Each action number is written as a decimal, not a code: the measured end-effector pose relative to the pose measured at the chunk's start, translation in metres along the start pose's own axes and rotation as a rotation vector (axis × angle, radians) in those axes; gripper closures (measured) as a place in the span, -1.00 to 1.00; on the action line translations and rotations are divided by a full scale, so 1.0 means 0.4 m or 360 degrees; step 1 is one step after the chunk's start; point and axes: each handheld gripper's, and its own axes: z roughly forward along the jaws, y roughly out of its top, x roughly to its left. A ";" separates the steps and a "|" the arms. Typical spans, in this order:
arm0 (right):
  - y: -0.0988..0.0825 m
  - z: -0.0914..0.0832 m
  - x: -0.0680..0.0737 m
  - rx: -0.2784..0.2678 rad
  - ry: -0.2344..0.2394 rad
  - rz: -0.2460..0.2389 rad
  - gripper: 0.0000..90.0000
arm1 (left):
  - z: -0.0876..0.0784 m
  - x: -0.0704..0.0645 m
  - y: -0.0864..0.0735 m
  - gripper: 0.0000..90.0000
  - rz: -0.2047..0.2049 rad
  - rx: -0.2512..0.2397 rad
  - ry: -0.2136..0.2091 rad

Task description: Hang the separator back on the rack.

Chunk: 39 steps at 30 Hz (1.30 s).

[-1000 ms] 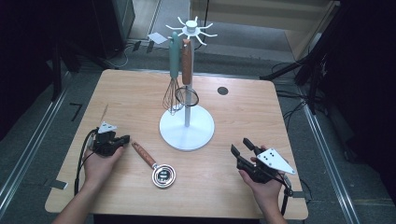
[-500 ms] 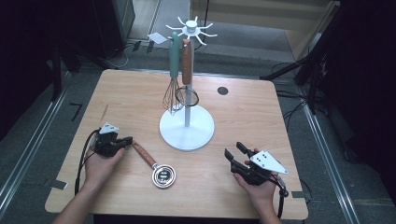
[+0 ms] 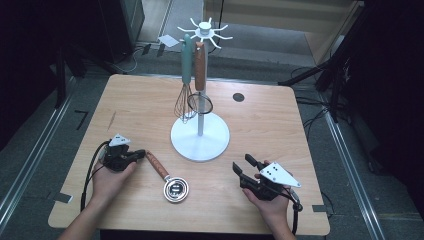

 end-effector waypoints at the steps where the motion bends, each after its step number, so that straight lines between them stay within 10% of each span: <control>1: 0.000 0.002 0.004 0.0001 0.0007 -0.0004 0.01 | 0.001 -0.004 0.000 1.00 0.0011 0.0001 -0.0002; 22: 0.000 0.014 0.024 0.0020 0.0054 -0.0010 0.02 | -0.016 -0.116 -0.061 1.00 0.0033 0.0094 -0.0359; 39: -0.001 0.015 0.024 0.0030 0.0054 -0.0017 0.03 | 0.018 -0.218 -0.063 1.00 0.0132 0.0159 -0.0511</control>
